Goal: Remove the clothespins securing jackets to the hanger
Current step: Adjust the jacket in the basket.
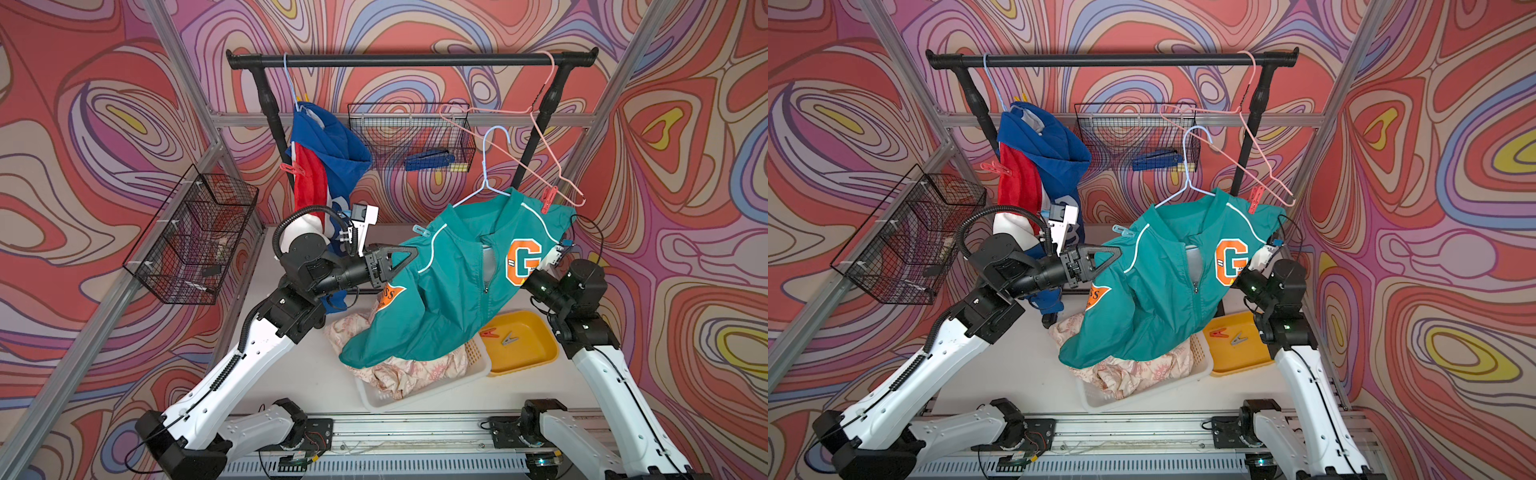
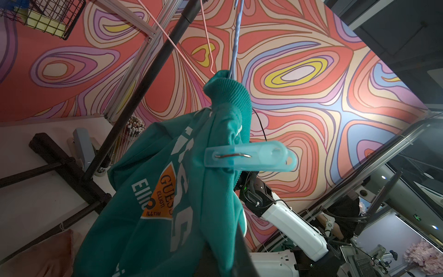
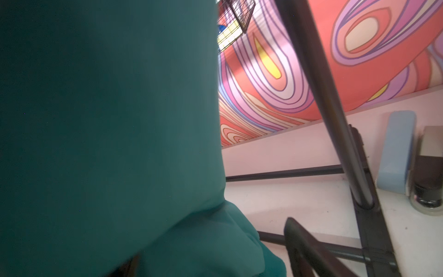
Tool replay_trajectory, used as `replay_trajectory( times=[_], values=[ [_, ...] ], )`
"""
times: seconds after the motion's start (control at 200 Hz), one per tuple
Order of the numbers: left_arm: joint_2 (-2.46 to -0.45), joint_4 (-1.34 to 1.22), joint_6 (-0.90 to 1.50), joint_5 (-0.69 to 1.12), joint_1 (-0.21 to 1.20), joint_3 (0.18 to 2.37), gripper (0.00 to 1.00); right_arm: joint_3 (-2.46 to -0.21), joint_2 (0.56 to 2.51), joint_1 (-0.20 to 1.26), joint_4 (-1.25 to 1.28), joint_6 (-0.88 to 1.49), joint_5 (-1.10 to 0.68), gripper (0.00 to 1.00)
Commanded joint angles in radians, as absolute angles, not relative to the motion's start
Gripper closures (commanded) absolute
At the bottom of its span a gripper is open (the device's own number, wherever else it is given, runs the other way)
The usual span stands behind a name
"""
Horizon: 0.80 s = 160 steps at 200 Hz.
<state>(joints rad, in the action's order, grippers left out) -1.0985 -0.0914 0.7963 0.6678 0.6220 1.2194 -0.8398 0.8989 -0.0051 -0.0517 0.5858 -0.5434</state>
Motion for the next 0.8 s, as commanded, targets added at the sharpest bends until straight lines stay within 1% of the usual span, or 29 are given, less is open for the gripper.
replay_trajectory(
  times=[0.0, 0.115, 0.285, 0.441, 0.686, 0.796],
  values=[
    [-1.008, -0.140, 0.763, 0.629, 0.627, 1.181, 1.00, -0.846, 0.891, 0.005, -0.031, 0.578, -0.603, 0.09],
    [-0.925, -0.083, 0.728, 0.590, 0.627, 1.103, 1.00, -0.827, 0.885, 0.061, -0.041, 0.573, -0.589, 0.11],
    [-0.835, 0.006, 0.691, 0.547, 0.627, 1.015, 1.00, -0.814, 0.881, 0.221, -0.068, 0.548, -0.476, 0.12],
    [-0.762, 0.097, 0.654, 0.496, 0.627, 0.953, 1.00, -0.774, 0.889, 0.301, -0.024, 0.581, -0.440, 0.13],
    [-0.629, 0.287, 0.551, 0.384, 0.626, 0.883, 1.00, -0.717, 0.938, 0.477, 0.036, 0.617, -0.348, 0.15],
    [-0.549, 0.302, 0.529, 0.312, 0.626, 0.816, 1.00, -0.701, 0.946, 0.544, 0.055, 0.631, -0.310, 0.16]
  ],
)
